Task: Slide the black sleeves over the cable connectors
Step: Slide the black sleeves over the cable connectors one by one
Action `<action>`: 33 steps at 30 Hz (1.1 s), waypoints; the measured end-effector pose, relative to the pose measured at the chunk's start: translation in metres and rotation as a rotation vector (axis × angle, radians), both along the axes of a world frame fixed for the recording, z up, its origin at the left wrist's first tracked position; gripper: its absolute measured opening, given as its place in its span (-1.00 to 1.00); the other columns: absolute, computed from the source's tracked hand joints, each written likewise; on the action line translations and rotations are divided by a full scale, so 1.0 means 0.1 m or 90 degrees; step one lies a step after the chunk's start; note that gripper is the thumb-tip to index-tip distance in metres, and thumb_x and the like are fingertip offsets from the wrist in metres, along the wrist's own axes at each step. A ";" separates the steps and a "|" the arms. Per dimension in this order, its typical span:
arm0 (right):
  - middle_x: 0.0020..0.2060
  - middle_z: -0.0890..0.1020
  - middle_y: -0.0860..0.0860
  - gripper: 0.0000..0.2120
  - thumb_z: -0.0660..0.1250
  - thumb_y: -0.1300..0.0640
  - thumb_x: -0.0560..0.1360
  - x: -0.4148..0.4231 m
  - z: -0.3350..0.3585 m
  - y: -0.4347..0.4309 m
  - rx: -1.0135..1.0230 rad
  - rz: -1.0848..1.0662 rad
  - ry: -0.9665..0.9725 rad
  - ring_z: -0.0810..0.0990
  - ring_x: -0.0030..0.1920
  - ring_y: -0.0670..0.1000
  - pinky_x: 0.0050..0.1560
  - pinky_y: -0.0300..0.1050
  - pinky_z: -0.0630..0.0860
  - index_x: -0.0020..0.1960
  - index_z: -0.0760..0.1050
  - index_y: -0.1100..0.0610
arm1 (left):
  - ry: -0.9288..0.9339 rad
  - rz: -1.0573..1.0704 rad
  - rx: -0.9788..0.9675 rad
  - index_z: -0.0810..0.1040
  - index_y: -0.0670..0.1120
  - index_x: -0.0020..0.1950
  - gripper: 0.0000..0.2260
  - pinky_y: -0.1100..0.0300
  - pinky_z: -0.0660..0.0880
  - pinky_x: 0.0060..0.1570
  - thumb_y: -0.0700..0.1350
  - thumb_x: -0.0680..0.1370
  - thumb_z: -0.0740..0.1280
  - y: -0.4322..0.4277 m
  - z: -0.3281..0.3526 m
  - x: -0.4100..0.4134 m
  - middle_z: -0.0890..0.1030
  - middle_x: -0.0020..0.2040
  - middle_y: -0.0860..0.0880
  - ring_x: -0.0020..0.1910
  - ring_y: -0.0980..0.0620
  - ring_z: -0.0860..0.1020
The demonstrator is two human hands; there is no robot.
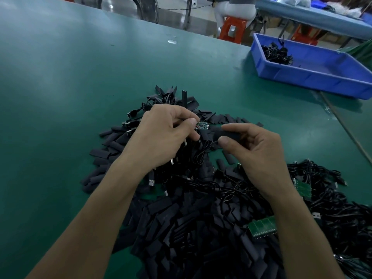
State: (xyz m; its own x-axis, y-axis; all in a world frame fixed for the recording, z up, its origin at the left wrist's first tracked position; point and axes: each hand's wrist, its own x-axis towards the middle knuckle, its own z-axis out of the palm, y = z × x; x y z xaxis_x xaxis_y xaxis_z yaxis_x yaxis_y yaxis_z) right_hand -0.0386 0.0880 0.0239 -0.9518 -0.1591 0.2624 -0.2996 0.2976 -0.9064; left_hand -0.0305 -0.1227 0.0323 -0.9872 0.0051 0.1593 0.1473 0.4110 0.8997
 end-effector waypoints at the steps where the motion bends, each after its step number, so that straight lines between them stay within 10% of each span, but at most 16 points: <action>1: -0.12 0.73 -0.11 -0.78 0.54 0.07 0.41 0.01 0.02 -0.01 -0.007 0.003 0.003 0.71 -0.10 -0.05 -0.04 -0.25 0.60 0.03 0.65 -0.10 | -0.001 0.000 -0.001 0.64 0.06 0.06 -0.88 0.30 0.48 -0.53 -0.09 0.65 0.30 0.00 0.00 0.00 0.71 -0.23 0.20 -0.48 0.06 0.50; 11: -0.30 0.70 -0.08 -0.83 0.44 -0.07 0.41 0.03 0.03 -0.09 -0.064 -0.059 0.057 0.65 -0.31 -0.12 -0.19 -0.29 0.58 -0.03 0.64 -0.04 | -0.037 -0.028 0.073 0.65 0.01 0.05 -0.89 0.33 0.41 -0.57 -0.11 0.65 0.31 0.04 0.09 0.03 0.72 -0.24 0.14 -0.29 -0.30 0.57; 20: -0.27 0.71 -0.09 -0.94 0.45 0.02 0.47 0.07 0.03 -0.12 -0.057 -0.080 0.085 0.67 -0.31 -0.10 -0.24 -0.34 0.54 -0.06 0.63 -0.07 | -0.046 -0.056 0.129 0.64 0.04 -0.01 -0.87 0.33 0.40 -0.58 -0.11 0.66 0.31 0.02 0.10 0.04 0.72 -0.25 0.10 -0.58 0.19 0.35; 33: -0.27 0.71 -0.08 -0.83 0.50 -0.02 0.41 0.10 0.05 -0.19 -0.082 -0.125 0.100 0.68 -0.32 -0.07 -0.19 -0.21 0.62 -0.01 0.65 -0.04 | -0.053 -0.036 0.133 0.63 0.04 -0.02 -0.88 0.31 0.42 -0.58 -0.11 0.66 0.31 0.04 0.10 0.04 0.73 -0.25 0.10 -0.58 0.20 0.38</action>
State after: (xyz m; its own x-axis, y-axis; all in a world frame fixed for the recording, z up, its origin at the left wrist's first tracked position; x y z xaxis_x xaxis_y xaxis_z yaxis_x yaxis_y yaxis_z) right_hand -0.0289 0.0687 0.0290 -0.9069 0.0684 0.4158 -0.3880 0.2491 -0.8873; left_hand -0.0262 -0.1183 0.0420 -0.9961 0.0363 0.0803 0.0861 0.2075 0.9744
